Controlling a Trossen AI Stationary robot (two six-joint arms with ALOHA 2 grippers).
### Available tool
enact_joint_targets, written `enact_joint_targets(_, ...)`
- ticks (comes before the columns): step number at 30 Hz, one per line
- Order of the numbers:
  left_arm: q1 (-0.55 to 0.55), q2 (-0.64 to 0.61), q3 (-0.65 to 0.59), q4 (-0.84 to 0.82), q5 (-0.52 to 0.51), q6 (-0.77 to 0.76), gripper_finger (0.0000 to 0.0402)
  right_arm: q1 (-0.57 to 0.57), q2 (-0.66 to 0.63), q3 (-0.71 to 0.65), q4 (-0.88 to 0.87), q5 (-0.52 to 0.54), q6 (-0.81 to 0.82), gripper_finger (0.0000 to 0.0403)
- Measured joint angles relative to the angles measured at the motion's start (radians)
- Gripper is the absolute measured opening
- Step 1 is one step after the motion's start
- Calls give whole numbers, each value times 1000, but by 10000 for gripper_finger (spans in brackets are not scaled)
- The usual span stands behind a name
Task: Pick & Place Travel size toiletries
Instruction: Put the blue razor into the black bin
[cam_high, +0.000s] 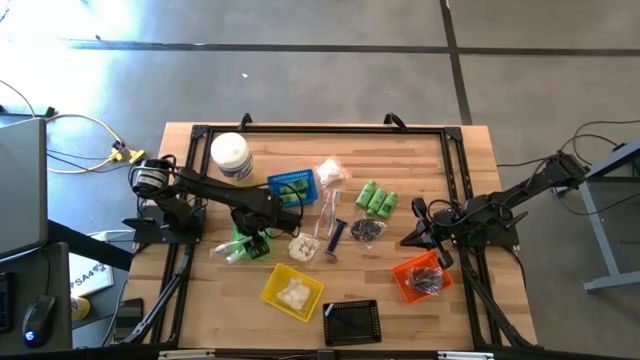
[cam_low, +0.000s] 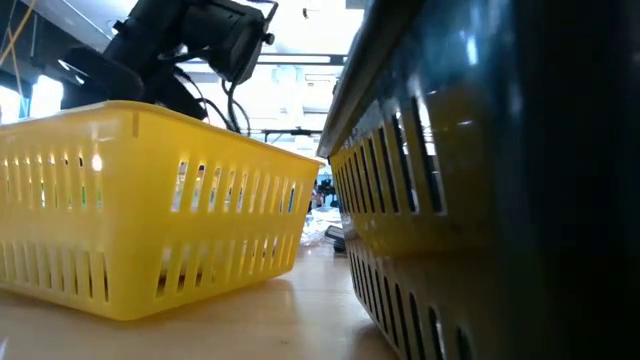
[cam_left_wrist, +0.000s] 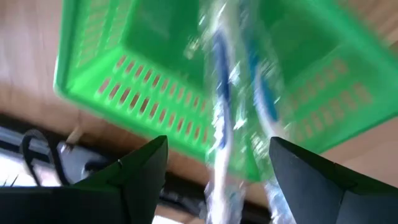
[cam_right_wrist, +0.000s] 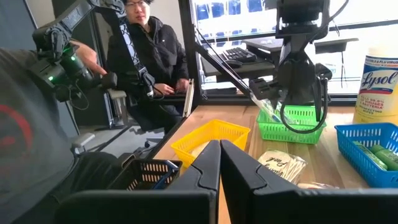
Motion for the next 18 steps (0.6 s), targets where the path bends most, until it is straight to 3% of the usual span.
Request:
enact_joint_targets(11, 0, -69, 23, -56, -9, 28, 276, 0, 0, 0, -5, -1, 0, 3)
enact_joint_targets(15, 0, -119, 93, -59, -16, 32, 276, 0, 0, 0, -7, -1, 0, 3)
enact_joint_targets(18, 0, -143, 180, -44, -85, 80, 276, 0, 0, 0, -7, 0, 0, 3)
